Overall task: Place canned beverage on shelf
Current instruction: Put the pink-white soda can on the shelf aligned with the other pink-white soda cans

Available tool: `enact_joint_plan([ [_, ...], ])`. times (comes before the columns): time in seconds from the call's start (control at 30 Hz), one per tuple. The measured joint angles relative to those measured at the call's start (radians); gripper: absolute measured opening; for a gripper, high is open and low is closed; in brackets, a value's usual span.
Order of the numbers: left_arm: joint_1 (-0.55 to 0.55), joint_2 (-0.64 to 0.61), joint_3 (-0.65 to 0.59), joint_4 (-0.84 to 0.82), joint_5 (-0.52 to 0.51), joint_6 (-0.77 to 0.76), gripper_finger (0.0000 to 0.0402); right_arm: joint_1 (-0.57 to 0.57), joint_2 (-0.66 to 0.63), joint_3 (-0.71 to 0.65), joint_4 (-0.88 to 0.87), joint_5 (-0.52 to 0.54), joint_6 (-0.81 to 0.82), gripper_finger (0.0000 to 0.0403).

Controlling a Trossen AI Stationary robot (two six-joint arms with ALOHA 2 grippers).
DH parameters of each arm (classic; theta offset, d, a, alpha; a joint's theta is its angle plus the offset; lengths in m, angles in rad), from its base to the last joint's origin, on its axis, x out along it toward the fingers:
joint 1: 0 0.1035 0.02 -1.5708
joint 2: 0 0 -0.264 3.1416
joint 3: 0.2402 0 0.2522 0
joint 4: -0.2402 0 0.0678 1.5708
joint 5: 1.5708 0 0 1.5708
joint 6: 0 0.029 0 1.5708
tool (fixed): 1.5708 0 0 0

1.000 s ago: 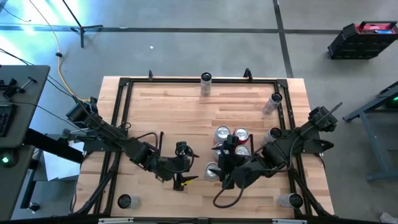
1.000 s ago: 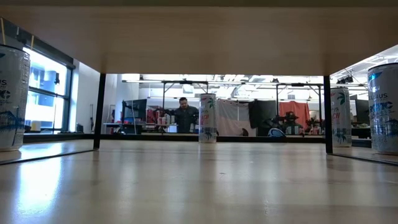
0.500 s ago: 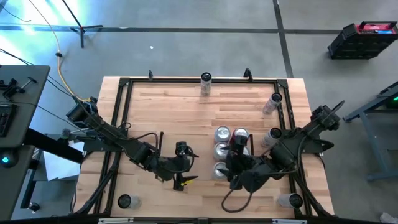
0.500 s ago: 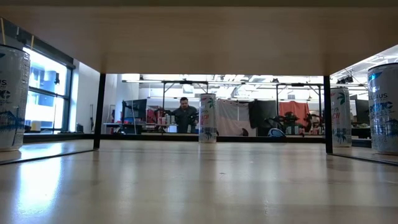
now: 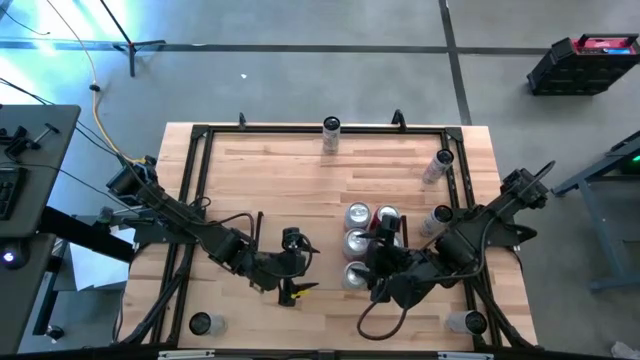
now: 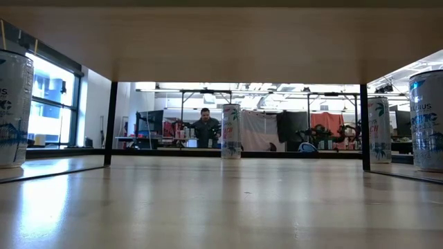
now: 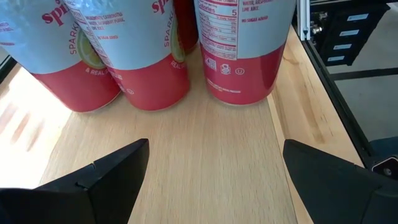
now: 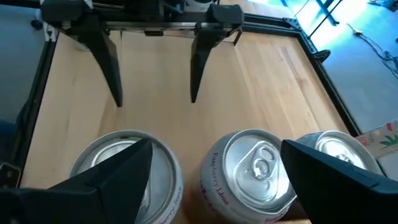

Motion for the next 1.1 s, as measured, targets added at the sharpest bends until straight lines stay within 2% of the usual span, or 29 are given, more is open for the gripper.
enact_joint_plan([
  [0.17, 0.000, 0.000, 0.000, 0.000, 0.000, 0.000, 0.0362, -0.013, 0.003, 0.000, 0.003, -0.044, -0.012, 0.0341],
  [0.33, 0.000, 0.000, 0.000, 0.000, 0.001, 0.000, 0.0362, -0.025, 0.003, 0.000, 0.001, -0.043, -0.013, 0.0341],
  [0.57, 0.000, 0.000, 0.000, 0.000, 0.002, 0.000, 0.0362, -0.025, 0.003, 0.000, -0.023, 0.001, -0.005, 0.0341],
  [1.1, -0.002, 0.000, 0.000, 0.000, 0.002, -0.006, 0.0362, -0.013, -0.015, 0.001, -0.031, 0.029, -0.015, 0.0341],
])
